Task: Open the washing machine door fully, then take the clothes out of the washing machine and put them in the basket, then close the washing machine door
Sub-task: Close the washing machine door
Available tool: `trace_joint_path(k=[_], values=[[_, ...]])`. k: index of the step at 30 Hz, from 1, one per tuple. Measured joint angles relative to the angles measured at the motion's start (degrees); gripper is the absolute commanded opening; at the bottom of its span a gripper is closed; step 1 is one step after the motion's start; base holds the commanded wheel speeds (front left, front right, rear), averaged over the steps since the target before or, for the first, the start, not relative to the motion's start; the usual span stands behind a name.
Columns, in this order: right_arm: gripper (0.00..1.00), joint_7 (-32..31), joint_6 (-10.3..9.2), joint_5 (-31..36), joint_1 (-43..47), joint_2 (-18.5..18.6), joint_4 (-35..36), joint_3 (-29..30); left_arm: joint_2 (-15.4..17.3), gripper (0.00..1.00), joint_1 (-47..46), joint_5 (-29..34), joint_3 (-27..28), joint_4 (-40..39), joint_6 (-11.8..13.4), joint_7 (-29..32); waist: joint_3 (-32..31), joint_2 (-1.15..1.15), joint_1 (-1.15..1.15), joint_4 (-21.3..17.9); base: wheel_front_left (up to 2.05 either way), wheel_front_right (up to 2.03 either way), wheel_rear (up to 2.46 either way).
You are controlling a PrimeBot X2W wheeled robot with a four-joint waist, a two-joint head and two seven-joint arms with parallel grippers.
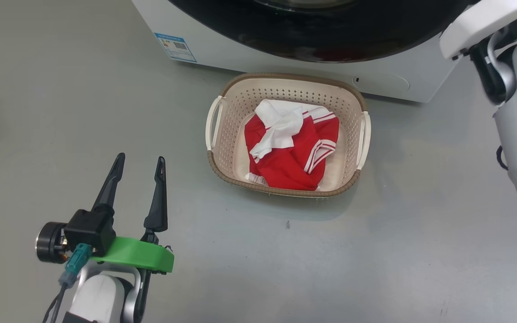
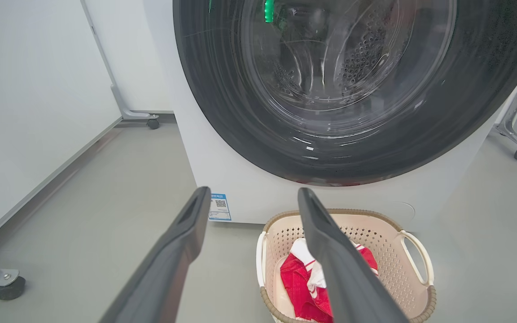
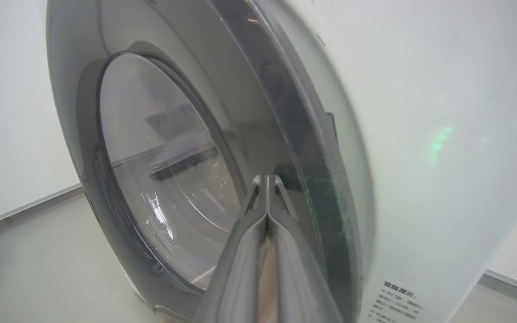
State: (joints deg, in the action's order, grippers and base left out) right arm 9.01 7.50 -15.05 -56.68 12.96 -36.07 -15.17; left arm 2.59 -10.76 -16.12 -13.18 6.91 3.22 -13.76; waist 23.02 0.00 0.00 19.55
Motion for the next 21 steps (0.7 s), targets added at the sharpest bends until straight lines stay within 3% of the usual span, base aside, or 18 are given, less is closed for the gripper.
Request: trace_joint_path(k=[21], values=[[0.00, 3.41, -1.19, 0.01, -5.20, 0.68, -6.88, 1.79, -0.23, 1.00, -2.32, -0.35, -0.30, 1.86, 0.01, -0.51, 1.35, 0.00, 0.00, 0.76, 0.00, 0.00, 0.00]])
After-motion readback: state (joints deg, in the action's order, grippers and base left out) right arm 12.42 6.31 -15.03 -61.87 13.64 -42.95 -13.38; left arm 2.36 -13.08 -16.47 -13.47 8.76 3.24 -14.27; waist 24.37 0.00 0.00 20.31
